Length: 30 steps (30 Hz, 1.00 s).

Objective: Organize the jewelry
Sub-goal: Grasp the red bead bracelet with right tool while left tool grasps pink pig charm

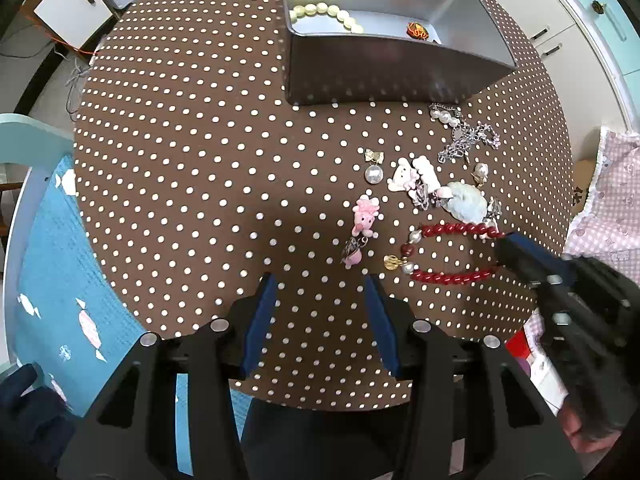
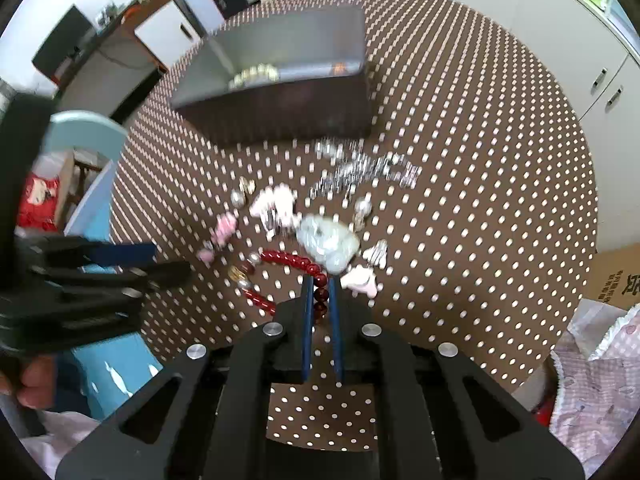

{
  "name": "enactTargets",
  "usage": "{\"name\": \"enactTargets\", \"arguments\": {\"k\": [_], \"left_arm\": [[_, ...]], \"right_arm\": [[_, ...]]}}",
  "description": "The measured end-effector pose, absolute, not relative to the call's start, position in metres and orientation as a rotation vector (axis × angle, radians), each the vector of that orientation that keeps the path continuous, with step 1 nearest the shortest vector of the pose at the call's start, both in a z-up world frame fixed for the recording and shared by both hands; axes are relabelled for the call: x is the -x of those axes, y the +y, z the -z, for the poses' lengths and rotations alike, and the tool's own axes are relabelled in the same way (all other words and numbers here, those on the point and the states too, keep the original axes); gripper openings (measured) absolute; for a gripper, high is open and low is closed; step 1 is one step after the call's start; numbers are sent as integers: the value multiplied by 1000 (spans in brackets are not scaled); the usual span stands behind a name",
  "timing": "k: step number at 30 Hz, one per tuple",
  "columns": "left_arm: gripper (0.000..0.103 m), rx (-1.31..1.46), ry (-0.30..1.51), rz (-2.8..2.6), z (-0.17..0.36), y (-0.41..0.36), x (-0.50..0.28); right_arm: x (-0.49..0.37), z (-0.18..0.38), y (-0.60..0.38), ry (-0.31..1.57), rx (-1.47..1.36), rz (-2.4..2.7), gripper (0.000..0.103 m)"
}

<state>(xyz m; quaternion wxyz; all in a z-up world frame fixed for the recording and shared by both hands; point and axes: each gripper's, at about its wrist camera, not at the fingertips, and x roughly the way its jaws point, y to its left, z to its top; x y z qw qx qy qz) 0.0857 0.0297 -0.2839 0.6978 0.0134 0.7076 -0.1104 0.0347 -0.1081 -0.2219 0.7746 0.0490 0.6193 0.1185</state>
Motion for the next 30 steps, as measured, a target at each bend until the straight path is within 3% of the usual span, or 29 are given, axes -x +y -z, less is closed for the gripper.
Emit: {"name": "enactTargets", "arguments": {"k": [9,13,16,19,30], "left_arm": [[46,-67,1544,287,308,-7,-88],[37,-95,1525,296,319,-25,-86],[19,-166,1524,298,322,-38,-87],[15,-196,1527,302,325,-47,-85],[14,-102,1534,300,330,-48,-87]], "right_arm": [[-36,173,-144,1259,-219,-276,7],[-36,169,-148,1256,-226,-268,7],[-38,179,-143,1267,-237,-266,7],[-40,184,-143,1271,-235,-264,7],[-43,186,-144,1255,-243,-268,7]]}}
